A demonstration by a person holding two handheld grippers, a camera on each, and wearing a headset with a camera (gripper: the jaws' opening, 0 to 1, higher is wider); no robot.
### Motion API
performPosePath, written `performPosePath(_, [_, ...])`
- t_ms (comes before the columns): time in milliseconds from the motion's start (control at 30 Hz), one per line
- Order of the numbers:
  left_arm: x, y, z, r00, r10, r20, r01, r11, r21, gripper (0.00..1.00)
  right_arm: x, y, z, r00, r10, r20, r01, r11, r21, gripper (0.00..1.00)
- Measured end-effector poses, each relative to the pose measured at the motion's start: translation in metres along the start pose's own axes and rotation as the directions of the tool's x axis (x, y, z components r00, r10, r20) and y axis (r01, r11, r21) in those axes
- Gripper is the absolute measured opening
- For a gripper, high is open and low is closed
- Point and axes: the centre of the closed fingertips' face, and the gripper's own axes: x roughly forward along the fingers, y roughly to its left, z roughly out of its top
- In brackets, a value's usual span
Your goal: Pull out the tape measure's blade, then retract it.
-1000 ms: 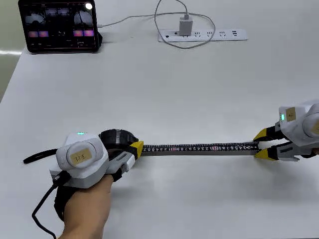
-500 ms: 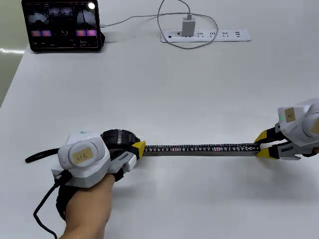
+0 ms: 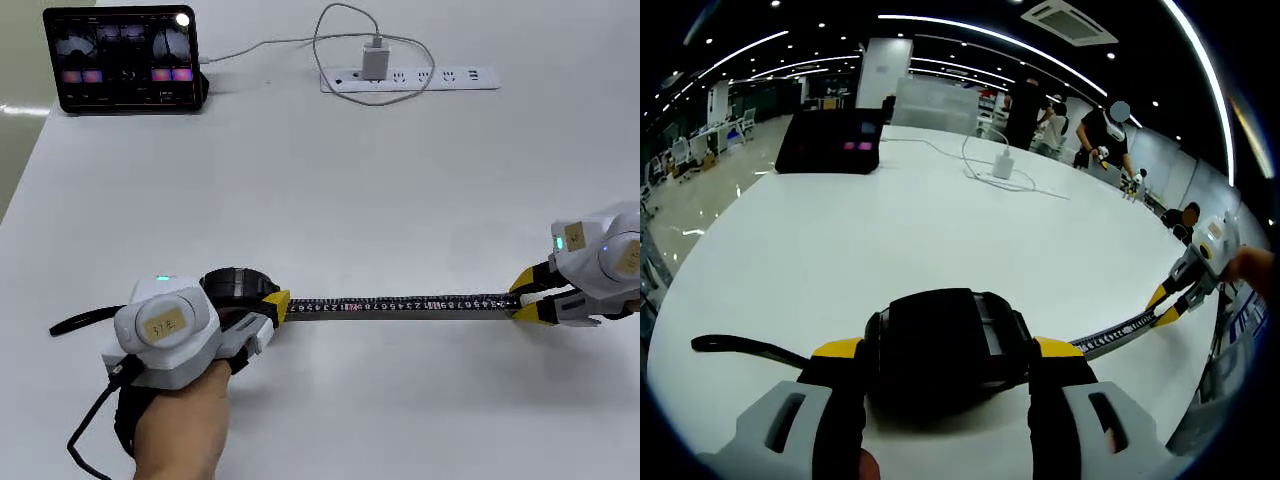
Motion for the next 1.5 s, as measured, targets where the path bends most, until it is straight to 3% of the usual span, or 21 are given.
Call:
performPosePath(167, [-0.001, 0.0, 0.001, 1.0, 0.001, 0.003, -0.001, 1.0, -0.016, 0.61, 0.0, 0.0, 0.0, 1.0, 0.0, 0.001, 0.0, 1.0, 0.002, 0.12])
performPosePath(400, [-0.001, 0.0, 0.001, 0.9996, 0.003, -0.029, -0.003, 1.0, 0.005, 0.6, 0.0, 0.0, 0.0, 1.0, 0.001, -0.004, -0.001, 1.0, -0.008, 0.11])
performPosePath(867, [-0.002, 0.0, 0.0, 0.9989, 0.003, -0.046, -0.003, 1.0, 0.011, 0.57, 0.001, 0.001, 0.001, 0.9999, 0.001, -0.013, -0.001, 1.0, -0.016, 0.11])
performPosePath(1000, [-0.002, 0.001, -0.001, 0.9989, 0.0, -0.047, 0.0, 1.0, 0.001, 0.57, 0.001, -0.001, 0.014, 0.9997, -0.002, 0.026, 0.002, 1.0, -0.01, 0.1])
performPosePath(1133, [-0.002, 0.001, -0.001, 0.9989, -0.004, -0.047, 0.004, 1.0, -0.003, 0.57, 0.005, -0.002, 0.02, 0.9998, 0.004, 0.019, -0.003, 1.0, -0.031, 0.1])
performPosePath(1500, [-0.001, 0.002, -0.001, 0.999, -0.015, -0.043, 0.014, 1.0, -0.019, 0.57, 0.005, -0.002, 0.02, 0.9998, 0.007, 0.02, -0.007, 1.0, -0.029, 0.1])
